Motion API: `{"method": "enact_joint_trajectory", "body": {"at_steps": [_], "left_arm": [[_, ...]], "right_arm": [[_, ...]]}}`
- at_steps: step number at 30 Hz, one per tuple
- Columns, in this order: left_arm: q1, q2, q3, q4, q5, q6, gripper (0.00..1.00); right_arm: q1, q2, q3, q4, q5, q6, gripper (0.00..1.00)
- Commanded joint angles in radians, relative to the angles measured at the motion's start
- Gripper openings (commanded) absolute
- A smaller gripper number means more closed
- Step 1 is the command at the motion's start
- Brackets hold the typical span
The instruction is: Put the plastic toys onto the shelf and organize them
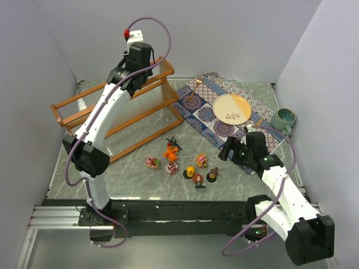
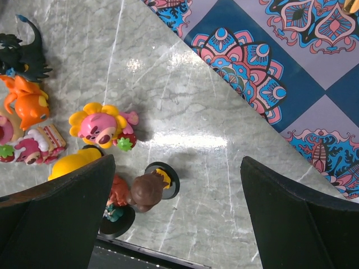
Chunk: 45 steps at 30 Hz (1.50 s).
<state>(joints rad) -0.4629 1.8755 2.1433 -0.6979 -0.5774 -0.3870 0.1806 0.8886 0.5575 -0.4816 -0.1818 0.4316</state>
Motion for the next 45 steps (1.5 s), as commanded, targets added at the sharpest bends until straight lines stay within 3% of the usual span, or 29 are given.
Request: {"method": "enact_joint_trajectory", "body": {"at_steps": [1, 11, 29, 45], "left_arm": [[0.009, 0.004, 0.043, 0.006, 0.028, -0.010, 0.06], [0.023, 0.019, 0.050, -0.021, 0.040, -0.047, 0.14], [0.023, 0.011, 0.012, -0.003, 0.057, -0.056, 0.40], [0.023, 0.007, -0.016, 0.026, 0.070, -0.061, 0.48]], "right_arm": [[-0.003, 0.007, 0.050, 0.012, -0.012, -0.016, 1.00], [-0.003, 0.021, 0.061, 0.001, -0.021, -0.028, 1.00], [-0.003, 0.024, 0.058, 0.006, -0.030, -0.030, 1.00], [-0.003, 0.021, 0.051, 0.012, -0.030, -0.028, 1.00]]}}
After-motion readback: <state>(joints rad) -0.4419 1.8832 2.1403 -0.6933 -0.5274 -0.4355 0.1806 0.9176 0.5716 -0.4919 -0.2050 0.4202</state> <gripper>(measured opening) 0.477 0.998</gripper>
